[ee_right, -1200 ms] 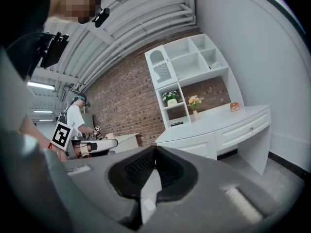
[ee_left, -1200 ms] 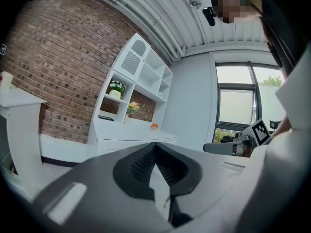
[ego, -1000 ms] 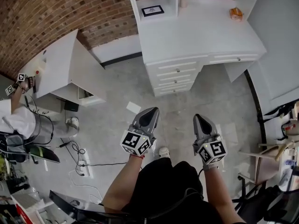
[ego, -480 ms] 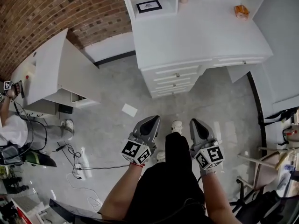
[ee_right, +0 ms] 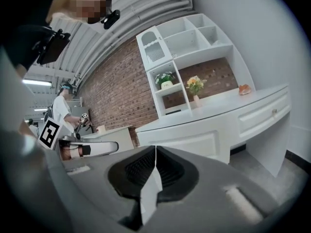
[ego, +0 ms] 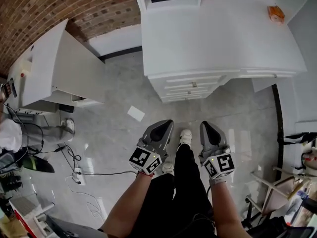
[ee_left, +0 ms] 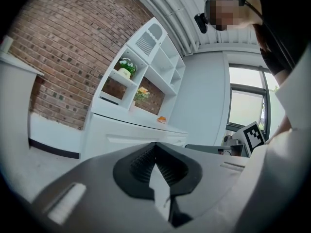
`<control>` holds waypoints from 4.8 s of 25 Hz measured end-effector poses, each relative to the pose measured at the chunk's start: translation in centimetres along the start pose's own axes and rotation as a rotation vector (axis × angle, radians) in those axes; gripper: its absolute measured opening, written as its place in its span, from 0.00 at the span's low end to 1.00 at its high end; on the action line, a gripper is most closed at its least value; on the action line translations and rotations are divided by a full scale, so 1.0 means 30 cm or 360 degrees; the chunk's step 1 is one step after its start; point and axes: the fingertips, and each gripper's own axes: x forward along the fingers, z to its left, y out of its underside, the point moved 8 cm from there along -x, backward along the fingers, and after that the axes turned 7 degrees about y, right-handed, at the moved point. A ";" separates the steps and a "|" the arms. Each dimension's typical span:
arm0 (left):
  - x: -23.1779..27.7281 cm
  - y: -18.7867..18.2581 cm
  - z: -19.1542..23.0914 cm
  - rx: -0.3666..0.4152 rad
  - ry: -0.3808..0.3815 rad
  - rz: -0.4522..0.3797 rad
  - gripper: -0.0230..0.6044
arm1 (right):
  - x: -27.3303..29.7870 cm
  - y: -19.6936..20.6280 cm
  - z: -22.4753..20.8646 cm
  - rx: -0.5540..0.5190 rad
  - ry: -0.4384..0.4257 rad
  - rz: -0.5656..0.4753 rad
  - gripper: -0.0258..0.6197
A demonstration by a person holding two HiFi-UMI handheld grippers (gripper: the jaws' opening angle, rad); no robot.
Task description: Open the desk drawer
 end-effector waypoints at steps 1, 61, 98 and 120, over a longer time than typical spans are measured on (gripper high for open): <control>0.019 0.006 0.016 -0.0008 -0.0001 -0.0009 0.04 | 0.026 0.009 -0.005 -0.0012 -0.0005 0.0009 0.05; 0.467 0.289 0.364 -0.0016 -0.0088 -0.0028 0.04 | 0.643 0.252 -0.216 -0.0025 0.0137 -0.0047 0.16; 0.387 0.358 0.184 0.0017 0.0063 0.0028 0.04 | 0.406 0.318 -0.166 -0.0076 0.0143 -0.0043 0.15; 0.270 0.415 0.076 0.0063 0.0185 0.0091 0.04 | 0.209 0.394 -0.110 -0.0059 0.0226 -0.0078 0.15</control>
